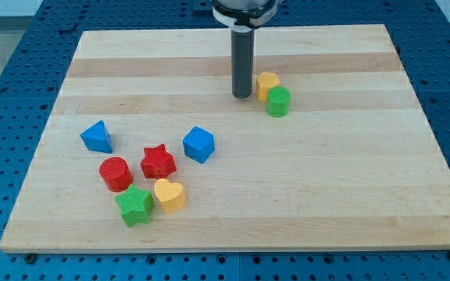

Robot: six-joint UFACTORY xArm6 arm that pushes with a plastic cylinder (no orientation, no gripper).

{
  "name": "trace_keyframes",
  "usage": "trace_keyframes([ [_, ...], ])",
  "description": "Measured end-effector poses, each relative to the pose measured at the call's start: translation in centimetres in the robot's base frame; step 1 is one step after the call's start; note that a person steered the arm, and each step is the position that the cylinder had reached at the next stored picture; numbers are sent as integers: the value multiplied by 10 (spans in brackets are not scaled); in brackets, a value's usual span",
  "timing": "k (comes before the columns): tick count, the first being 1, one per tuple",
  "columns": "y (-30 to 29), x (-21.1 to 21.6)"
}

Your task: Move your arm towards bottom right

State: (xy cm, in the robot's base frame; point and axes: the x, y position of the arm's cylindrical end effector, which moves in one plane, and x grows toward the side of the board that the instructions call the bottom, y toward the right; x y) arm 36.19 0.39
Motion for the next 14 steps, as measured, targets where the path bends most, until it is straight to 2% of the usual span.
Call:
trace_keyframes([
  [2,9,-39],
  [5,54,-51],
  [6,103,-57],
  [7,154,-36],
  [8,165,-10],
  [10,161,-9],
  [12,131,10],
  [13,146,53],
  [14,191,124],
])
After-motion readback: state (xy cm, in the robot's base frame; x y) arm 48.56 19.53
